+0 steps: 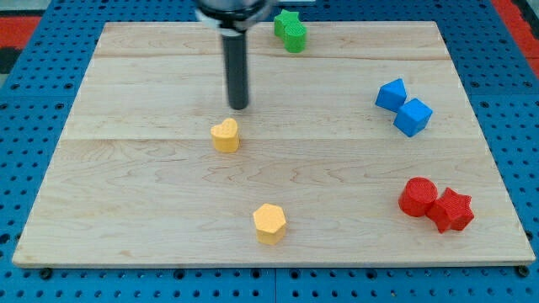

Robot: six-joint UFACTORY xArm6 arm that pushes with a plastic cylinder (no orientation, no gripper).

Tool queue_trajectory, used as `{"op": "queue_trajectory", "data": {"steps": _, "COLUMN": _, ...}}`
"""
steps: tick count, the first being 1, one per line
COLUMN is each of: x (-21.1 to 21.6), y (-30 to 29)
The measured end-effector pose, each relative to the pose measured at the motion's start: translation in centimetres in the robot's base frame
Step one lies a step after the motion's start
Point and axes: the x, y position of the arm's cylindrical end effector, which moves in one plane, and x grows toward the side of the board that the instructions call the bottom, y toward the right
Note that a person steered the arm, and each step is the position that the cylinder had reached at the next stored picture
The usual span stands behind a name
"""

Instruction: Push the yellow heart into the yellow hexagon to the bottom center of the board

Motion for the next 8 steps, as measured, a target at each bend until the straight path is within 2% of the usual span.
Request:
{"op": "queue_trajectory", "data": {"steps": 1, "x": 3.5, "y": -0.5}}
{"op": "queue_trajectory", "data": {"steps": 2, "x": 6.6, "y": 1.6}}
{"op": "queue_trajectory", "data": {"steps": 4, "x": 8.2, "y": 6.7}}
{"op": "queue_trajectory", "data": {"steps": 5, "x": 11.7, "y": 1.5}}
{"op": "queue_trajectory", "data": {"steps": 7, "x": 13.0, "y": -1.9}}
{"op": "queue_trajectory", "data": {"steps": 8, "x": 13.7, "y": -0.4}}
